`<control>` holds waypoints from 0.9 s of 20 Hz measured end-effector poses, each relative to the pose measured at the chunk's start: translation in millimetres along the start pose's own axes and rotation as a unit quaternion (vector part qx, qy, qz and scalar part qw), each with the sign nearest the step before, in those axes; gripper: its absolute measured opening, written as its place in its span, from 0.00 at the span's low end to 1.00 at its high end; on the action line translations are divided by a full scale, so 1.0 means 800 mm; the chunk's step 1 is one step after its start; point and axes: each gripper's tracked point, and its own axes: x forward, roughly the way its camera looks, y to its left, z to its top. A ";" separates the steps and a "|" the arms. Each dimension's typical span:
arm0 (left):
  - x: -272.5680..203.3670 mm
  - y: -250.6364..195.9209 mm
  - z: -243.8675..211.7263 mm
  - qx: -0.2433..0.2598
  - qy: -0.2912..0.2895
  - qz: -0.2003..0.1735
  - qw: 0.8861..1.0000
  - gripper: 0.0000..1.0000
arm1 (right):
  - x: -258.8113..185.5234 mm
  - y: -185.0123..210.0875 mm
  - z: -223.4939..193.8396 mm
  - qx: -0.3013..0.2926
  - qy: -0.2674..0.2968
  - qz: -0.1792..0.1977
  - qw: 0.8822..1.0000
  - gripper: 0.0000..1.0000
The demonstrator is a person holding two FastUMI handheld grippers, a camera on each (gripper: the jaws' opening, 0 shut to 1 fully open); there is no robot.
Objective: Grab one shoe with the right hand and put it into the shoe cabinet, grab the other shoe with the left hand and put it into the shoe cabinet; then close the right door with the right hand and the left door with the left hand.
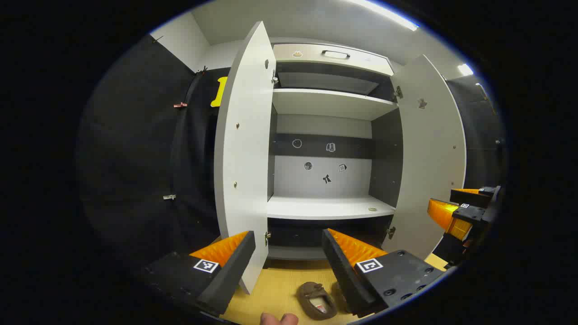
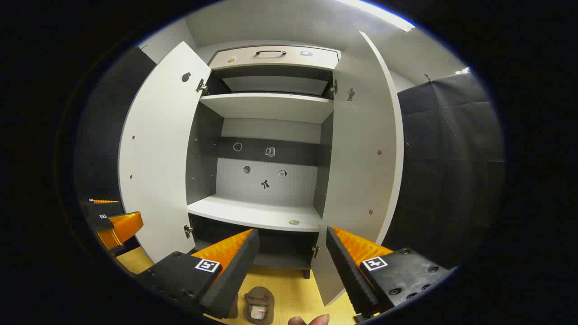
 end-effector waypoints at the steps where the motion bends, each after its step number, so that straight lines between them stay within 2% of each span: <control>1: 0.000 0.000 0.001 0.001 -0.001 -0.001 1.000 0.95 | 0.000 0.002 0.000 -0.001 -0.001 0.001 1.000 0.98; 18: -0.002 0.009 -0.006 0.008 0.000 0.002 1.000 0.95 | 0.000 0.011 -0.009 0.000 0.009 0.005 1.000 0.98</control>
